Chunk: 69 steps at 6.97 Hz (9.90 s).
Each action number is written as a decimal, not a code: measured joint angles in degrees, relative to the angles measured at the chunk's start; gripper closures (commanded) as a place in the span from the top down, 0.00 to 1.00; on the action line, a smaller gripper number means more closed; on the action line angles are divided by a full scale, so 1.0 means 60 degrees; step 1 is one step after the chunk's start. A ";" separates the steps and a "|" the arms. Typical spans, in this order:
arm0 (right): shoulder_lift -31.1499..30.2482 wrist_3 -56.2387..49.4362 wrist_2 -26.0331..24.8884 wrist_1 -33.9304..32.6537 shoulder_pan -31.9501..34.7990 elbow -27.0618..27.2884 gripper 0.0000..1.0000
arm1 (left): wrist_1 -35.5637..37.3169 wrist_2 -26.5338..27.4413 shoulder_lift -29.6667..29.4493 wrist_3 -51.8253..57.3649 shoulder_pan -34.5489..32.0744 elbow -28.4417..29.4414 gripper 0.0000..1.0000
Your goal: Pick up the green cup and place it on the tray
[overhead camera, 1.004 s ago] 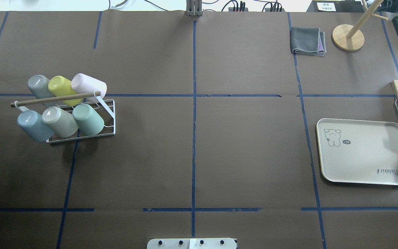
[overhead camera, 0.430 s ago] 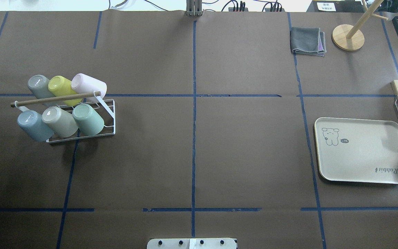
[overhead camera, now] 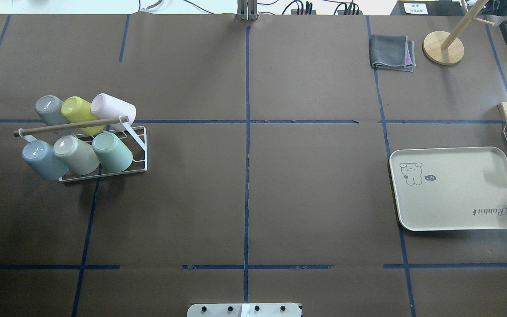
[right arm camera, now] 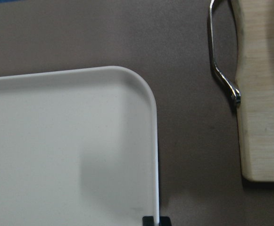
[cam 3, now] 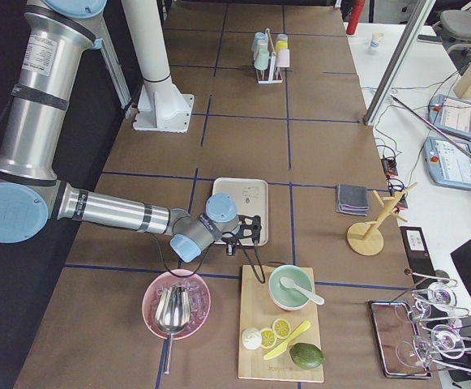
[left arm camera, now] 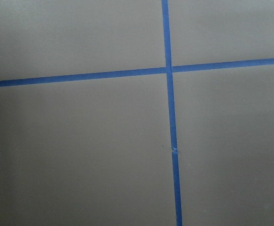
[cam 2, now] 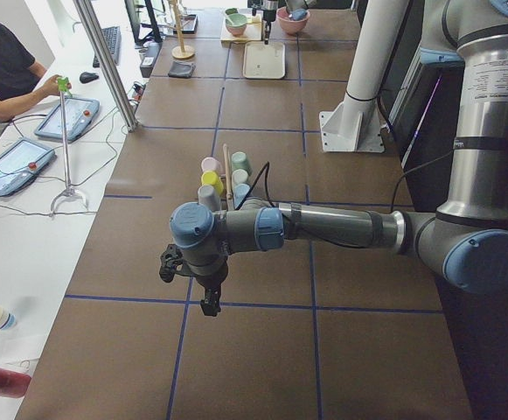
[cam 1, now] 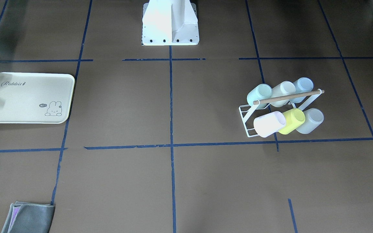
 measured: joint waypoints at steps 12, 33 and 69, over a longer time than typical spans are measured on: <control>0.3630 0.4184 0.0410 -0.2308 -0.0837 0.2166 0.00 | 0.0001 0.0000 -0.0015 -0.0006 0.0000 -0.0005 1.00; 0.6449 0.4219 -0.2186 -0.6208 -0.3836 0.2450 1.00 | 0.0439 0.0169 -0.0950 0.0048 0.0982 -0.2732 1.00; 0.3385 -0.3224 -0.0825 -0.7721 0.0526 0.2663 1.00 | 0.4704 1.8420 -0.3312 0.4763 1.3970 -0.2073 1.00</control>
